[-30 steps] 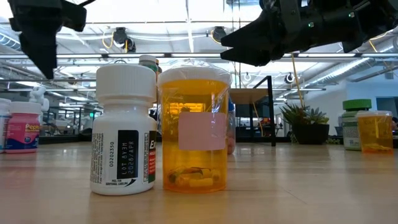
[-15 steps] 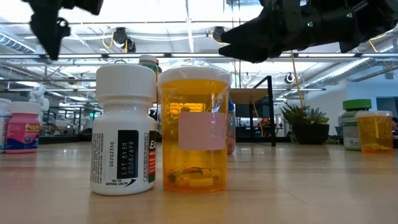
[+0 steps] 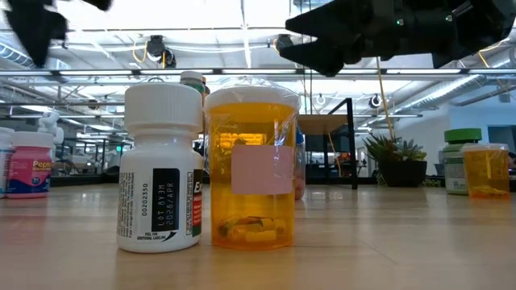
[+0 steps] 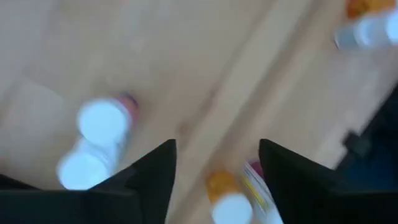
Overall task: Pick and place medicine bottles onto shelf by color
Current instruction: Put the large white medicine bottle on the shelf, aligned with the other large yellow and green medicine bottles
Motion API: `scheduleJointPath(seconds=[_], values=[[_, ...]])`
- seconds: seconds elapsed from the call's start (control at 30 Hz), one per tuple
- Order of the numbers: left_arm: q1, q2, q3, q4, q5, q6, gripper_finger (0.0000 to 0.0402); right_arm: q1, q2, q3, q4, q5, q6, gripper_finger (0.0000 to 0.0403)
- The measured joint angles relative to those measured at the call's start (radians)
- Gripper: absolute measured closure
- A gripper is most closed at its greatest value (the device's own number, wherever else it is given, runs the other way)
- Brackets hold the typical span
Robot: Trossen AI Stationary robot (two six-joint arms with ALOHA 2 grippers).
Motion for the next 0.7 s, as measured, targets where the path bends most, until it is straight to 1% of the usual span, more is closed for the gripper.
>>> scheduleJointPath(seconds=[0.1, 0.13, 0.23, 0.3, 0.33, 0.43, 0.57, 0.7], values=[[-0.084, 0.000, 0.001, 0.020, 0.025, -0.093, 0.0209, 0.031, 0.001, 0.000, -0.021, 0.037, 0.039, 0.0035], [-0.109, 0.000, 0.007, 0.022, 0.049, -0.145, 0.0219, 0.045, 0.001, 0.000, -0.020, 0.046, 0.049, 0.0035], [-0.189, 0.000, 0.058, 0.059, 0.179, -0.311, 0.0243, 0.089, 0.001, 0.000, -0.011, 0.091, 0.071, 0.0035], [-0.252, 0.000, 0.106, 0.085, 0.202, -0.380, 0.0255, 0.119, 0.001, 0.000, -0.002, 0.136, 0.078, 0.0035], [-0.280, 0.002, 0.128, 0.083, 0.192, -0.408, 0.0260, 0.134, 0.001, 0.000, 0.004, 0.160, 0.083, 0.0035], [-0.350, 0.029, 0.184, 0.076, 0.115, -0.467, 0.0269, 0.180, 0.001, 0.000, 0.005, 0.221, 0.096, 0.0035], [-0.441, 0.079, 0.192, 0.067, 0.014, -0.503, 0.0266, 0.242, 0.001, 0.000, 0.005, 0.332, 0.096, 0.0035], [-0.488, 0.136, 0.192, 0.083, -0.054, -0.498, 0.0257, 0.284, 0.001, 0.000, 0.005, 0.437, 0.096, 0.0035]])
